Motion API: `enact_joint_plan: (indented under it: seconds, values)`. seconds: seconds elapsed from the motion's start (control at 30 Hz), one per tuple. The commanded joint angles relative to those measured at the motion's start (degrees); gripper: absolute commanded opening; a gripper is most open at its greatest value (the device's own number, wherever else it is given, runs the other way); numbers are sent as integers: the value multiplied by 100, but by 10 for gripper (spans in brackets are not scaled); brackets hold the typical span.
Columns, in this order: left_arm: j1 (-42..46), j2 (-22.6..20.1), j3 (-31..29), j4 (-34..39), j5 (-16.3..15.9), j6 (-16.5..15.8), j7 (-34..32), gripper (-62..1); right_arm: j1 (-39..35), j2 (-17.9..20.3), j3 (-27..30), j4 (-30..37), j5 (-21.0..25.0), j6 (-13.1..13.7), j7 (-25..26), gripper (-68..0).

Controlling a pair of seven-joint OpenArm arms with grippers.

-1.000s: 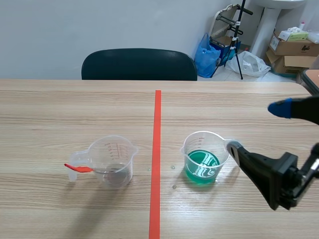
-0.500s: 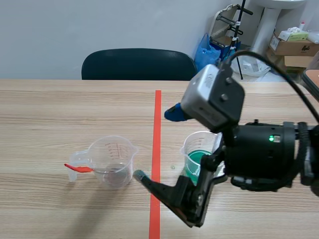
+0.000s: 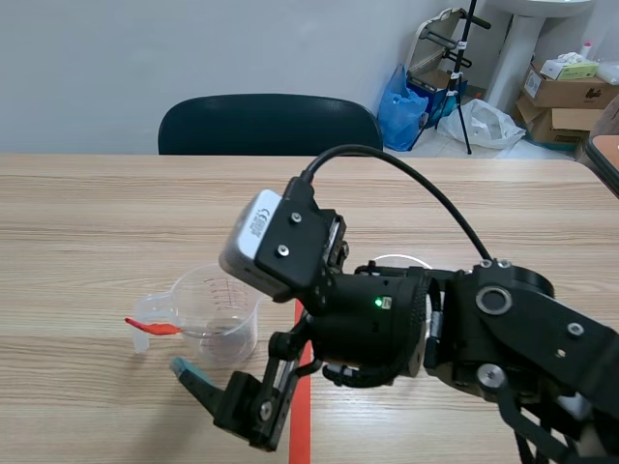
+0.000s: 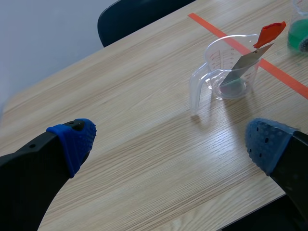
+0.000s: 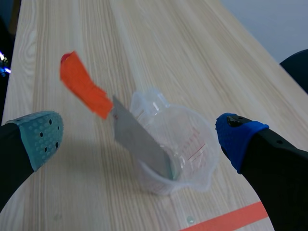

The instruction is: Do the redox reaction experiment

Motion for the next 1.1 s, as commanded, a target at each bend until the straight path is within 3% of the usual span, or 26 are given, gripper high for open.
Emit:
enact_joint_plan:
  seconds: [0.0, 0.27, 0.7, 0.9, 1.07]
  values:
    - [7, 28, -9, 83, -4, 9, -76, 14, 168, -114, -20, 44, -20, -33, 61, 4]
    - [7, 28, -9, 83, 111, 9, -79, 14, 308, -560, -186, -210, -363, -201, 61, 4]
    - [7, 28, -9, 83, 111, 7, -79, 14, 306, -557, -188, -210, -363, -227, 105, -1]
    - [7, 28, -9, 83, 111, 7, -81, 14, 306, -557, -188, -208, -363, -227, 282, -337]
    - [7, 28, -9, 83, 111, 7, -79, 14, 306, -557, -177, -208, -363, -227, 282, -452]
